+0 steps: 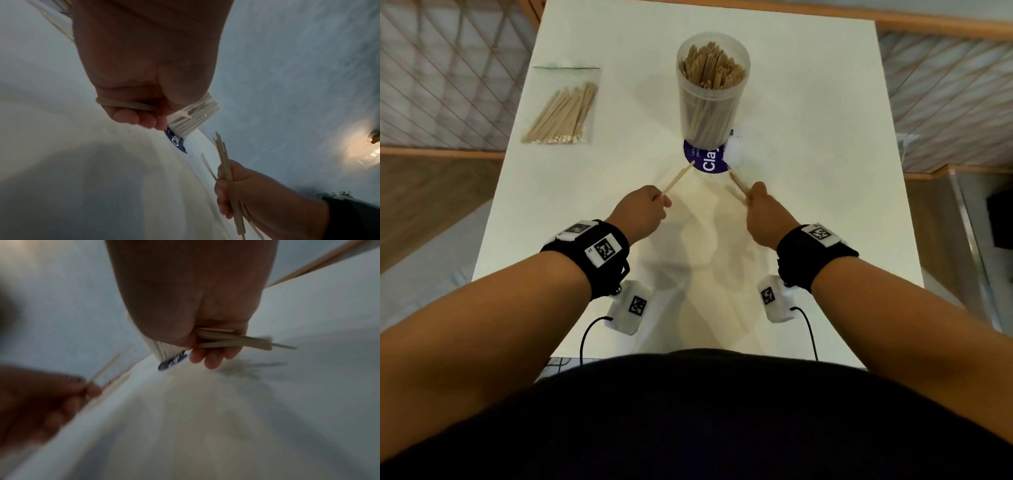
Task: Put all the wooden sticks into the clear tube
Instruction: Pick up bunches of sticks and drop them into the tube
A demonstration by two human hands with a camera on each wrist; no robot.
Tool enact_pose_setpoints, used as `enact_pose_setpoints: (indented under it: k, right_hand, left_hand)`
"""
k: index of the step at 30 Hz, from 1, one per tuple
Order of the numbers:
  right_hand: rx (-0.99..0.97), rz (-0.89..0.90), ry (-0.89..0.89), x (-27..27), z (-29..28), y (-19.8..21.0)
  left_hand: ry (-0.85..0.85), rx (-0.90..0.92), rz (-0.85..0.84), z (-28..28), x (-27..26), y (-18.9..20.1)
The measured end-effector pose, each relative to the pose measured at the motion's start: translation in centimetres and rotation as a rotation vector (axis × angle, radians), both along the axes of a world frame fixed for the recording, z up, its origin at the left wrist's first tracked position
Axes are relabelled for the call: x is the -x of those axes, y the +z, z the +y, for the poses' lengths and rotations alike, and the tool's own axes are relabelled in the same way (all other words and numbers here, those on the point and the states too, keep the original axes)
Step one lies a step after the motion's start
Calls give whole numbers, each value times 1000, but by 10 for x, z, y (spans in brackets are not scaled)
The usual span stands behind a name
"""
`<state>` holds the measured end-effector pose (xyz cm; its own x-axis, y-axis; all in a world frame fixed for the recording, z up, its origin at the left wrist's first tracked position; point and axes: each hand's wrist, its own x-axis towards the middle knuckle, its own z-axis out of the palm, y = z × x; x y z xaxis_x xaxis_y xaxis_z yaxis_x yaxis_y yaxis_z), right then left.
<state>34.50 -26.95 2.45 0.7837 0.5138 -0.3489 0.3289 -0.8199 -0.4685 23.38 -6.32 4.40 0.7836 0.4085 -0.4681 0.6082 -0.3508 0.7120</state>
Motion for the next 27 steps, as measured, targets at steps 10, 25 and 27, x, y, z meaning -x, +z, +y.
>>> enact_pose_setpoints:
  k: [10, 25, 27]
  right_hand:
    - [-719, 312, -375, 1, 35, 113]
    - [-1206, 228, -331, -9, 77, 233]
    - [-1285, 274, -304, -8, 80, 236]
  left_hand:
    - [-83, 359, -253, -12, -22, 77]
    - [390, 948, -227, -30, -62, 152]
    - [406, 1106, -167, -33, -60, 158]
